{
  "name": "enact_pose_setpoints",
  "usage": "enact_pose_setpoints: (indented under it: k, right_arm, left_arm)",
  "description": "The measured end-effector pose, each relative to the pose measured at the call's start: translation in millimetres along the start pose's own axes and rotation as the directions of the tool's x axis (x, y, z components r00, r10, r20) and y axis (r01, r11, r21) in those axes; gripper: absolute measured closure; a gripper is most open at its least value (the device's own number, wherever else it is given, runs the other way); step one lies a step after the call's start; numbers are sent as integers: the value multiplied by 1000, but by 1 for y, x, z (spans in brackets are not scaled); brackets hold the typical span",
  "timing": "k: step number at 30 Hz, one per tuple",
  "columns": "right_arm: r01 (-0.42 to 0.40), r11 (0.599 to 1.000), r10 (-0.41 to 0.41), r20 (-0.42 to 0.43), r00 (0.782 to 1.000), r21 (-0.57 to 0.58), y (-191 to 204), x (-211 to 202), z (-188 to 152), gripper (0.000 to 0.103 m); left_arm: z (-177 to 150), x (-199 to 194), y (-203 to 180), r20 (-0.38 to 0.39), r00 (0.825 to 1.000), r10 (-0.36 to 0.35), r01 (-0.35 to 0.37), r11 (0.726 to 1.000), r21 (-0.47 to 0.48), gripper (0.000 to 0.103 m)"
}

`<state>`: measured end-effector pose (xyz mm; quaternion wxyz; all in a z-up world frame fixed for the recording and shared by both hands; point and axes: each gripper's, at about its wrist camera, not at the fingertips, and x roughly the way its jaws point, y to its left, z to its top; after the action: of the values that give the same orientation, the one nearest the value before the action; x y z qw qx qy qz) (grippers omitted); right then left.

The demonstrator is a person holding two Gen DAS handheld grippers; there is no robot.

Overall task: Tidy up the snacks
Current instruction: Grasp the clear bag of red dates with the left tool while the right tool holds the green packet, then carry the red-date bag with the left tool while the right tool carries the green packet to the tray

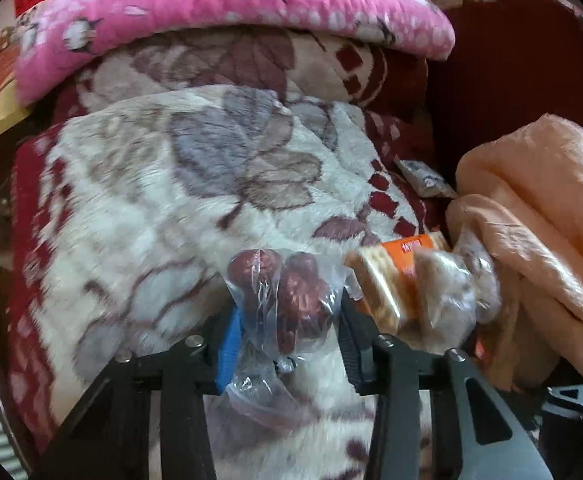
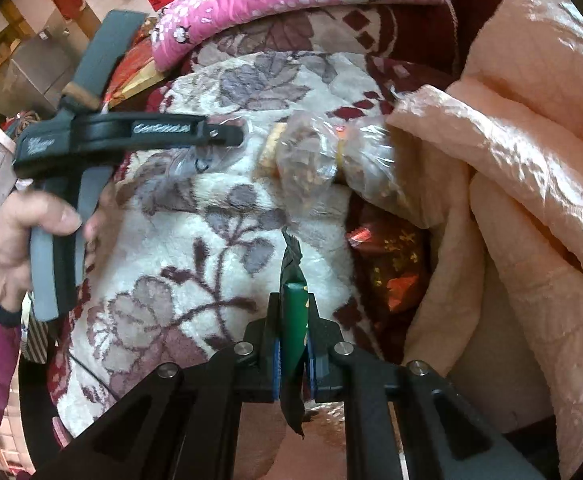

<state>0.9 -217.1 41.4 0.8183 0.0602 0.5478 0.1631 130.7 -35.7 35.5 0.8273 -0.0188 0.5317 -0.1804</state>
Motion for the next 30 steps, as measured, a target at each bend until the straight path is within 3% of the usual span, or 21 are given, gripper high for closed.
enact_pose_setpoints:
  k: [8,15,30]
  right_arm:
    - [-25,997,25,6,1000,-67,30,-3,-1,94]
    - [-50,991,51,3,999,-125,66,0,-6,94]
    - [-104,956,99,-31,995,-274,153,13,-9,94]
  left_arm:
    - [-45,-66,24,57,997,52,-50,998,-40,64]
    - [-93,-113,44,82,987,140,-132,987,-93,64]
    - [-155,-172,85,122,953,279,-249,944,-214,64]
